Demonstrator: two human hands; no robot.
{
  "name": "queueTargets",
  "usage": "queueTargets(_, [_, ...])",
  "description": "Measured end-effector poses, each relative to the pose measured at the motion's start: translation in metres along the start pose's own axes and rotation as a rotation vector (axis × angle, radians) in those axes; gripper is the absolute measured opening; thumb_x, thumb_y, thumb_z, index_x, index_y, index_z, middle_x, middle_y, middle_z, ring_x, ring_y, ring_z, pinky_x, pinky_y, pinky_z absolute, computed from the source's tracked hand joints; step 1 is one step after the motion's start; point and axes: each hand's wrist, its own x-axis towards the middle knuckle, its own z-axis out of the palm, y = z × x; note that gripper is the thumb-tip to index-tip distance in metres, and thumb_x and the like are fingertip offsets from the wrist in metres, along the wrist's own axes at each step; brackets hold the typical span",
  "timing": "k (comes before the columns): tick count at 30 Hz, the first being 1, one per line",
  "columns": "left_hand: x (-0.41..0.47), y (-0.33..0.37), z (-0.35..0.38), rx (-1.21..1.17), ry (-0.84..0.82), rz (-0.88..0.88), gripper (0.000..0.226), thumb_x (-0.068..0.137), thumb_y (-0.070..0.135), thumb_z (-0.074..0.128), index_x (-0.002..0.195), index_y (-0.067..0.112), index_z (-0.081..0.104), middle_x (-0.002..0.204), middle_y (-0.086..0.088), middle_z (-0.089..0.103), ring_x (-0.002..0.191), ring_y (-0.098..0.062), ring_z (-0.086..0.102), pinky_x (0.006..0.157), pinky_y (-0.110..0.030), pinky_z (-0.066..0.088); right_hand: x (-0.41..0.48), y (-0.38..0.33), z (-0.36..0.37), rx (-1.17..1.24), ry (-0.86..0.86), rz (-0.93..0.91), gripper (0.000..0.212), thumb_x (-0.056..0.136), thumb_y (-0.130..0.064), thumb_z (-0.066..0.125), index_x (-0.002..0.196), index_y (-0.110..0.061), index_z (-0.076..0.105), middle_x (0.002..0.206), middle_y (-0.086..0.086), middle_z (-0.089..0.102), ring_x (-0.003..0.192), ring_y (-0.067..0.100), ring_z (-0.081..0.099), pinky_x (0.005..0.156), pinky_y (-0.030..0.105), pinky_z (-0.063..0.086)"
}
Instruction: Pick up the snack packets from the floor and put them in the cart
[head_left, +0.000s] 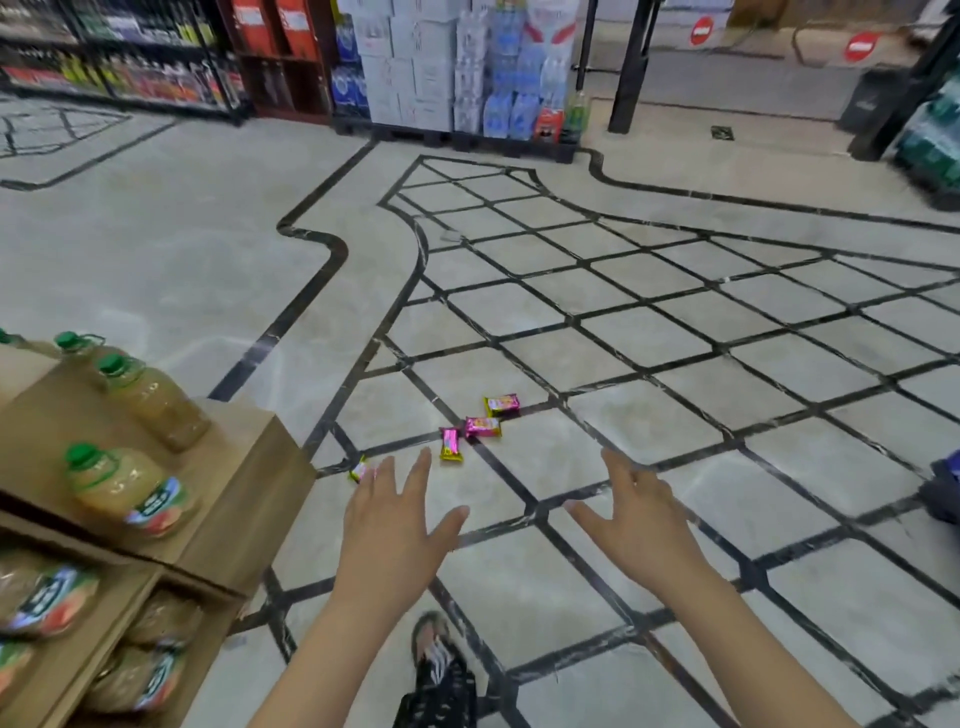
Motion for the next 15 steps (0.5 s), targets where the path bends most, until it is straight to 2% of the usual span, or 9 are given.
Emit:
queueTargets(10, [0.222,0.012,-0.036,0.063,-0.057,0.073,0.078,0.094,0.069,0.033,0.157,0.034,0.003,0.164,-0.01,0.009,0.152,-0.03,0.005,0.121,-0.039,0.009,0.212,-0.044,-0.038,-0.025,-0.014,0.055,0.079,0.093,-0.061,0.045,0.154,-0.026,0.01,0.144,0.011,0.037,0.131,0.03,0.034,0.104,0.039,0.034])
queueTargets(14, [0.303,0.021,-0.05,0.077,-0.046,0.117,0.086,0.087,0.08,0.025,0.157,0.034,0.004,0.164,-0.01,0.013,0.151,-0.03,0.007,0.121,-0.039,0.01,0.284,-0.058,-0.061,-0.045,0.004,0.064,0.077,0.093,-0.06,0.044,0.153,-0.025,0.011,0.141,0.011,0.039,0.129,0.029,0.037,0.102,0.038,0.036])
queueTargets(15, [0.321,0.023,-0.05,0.057,-0.041,0.116,0.085,0.088,0.079,0.028,0.157,0.034,0.005,0.163,-0.01,0.014,0.151,-0.031,0.007,0.121,-0.039,0.01,0.3,-0.057,-0.065,-0.046,0.007,0.069,0.078,0.093,-0.061,0.045,0.153,-0.025,0.011,0.14,0.011,0.04,0.128,0.029,0.038,0.101,0.038,0.037])
